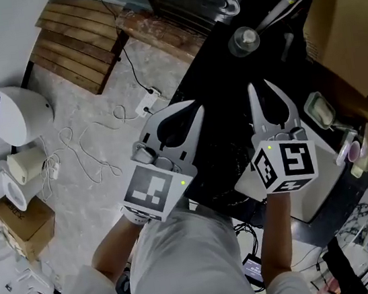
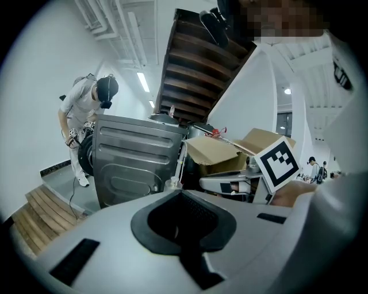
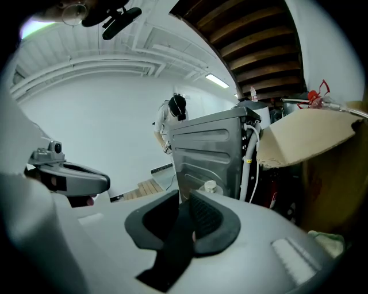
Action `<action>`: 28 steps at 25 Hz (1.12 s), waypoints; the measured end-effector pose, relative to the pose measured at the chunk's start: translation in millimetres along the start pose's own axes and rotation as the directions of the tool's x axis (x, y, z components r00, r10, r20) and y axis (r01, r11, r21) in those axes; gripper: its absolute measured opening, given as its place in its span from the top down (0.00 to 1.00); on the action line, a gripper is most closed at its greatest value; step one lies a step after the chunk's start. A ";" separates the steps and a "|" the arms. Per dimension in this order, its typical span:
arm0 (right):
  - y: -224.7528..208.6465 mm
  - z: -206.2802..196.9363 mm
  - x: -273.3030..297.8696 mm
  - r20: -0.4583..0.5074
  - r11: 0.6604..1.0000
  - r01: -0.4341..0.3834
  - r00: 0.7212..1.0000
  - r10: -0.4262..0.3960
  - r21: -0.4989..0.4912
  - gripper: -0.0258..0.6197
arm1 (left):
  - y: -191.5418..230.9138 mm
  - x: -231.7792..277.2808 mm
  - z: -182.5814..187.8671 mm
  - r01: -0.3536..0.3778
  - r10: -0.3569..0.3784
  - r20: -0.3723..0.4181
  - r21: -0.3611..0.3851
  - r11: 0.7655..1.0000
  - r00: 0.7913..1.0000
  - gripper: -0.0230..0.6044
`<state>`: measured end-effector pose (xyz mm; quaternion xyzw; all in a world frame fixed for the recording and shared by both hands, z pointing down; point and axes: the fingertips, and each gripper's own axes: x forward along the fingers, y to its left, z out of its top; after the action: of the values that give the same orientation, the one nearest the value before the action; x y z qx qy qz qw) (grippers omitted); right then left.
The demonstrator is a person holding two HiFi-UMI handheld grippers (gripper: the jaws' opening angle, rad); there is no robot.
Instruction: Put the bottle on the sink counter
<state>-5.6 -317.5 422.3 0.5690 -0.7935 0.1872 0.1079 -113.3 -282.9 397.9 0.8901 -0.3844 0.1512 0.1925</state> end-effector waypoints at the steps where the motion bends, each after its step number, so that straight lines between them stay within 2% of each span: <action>1: 2.5 0.8 -4.4 0.002 1.000 -0.004 1.000 0.004 0.008 0.87 | -2.2 -2.8 0.6 -0.001 0.001 0.002 0.000 1.000 1.000 0.95; 4: 12.1 3.6 -17.9 0.004 1.000 -0.017 1.000 0.017 0.021 0.91 | -8.6 -13.3 4.0 -0.002 0.002 0.007 -0.005 1.000 1.000 0.95; 11: 27.5 15.4 -46.6 0.024 0.999 -0.032 0.999 0.032 0.006 0.92 | -20.5 -34.1 10.7 -0.003 0.003 0.018 -0.016 1.000 1.000 0.95; 18: 38.3 31.8 -75.6 0.059 0.998 -0.046 0.997 0.044 0.041 0.94 | -30.4 -54.5 15.1 0.009 -0.010 0.025 0.029 1.000 1.000 0.95; 28: 39.0 51.1 -123.5 0.098 1.000 -0.019 0.995 0.020 -0.012 0.94 | -45.5 -81.0 33.6 0.005 -0.009 0.080 0.047 0.999 0.997 0.95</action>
<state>0.4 -221.4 321.7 0.5692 -0.8043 0.1558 0.0700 -128.9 -218.9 324.3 0.9011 -0.3849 0.1237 0.1567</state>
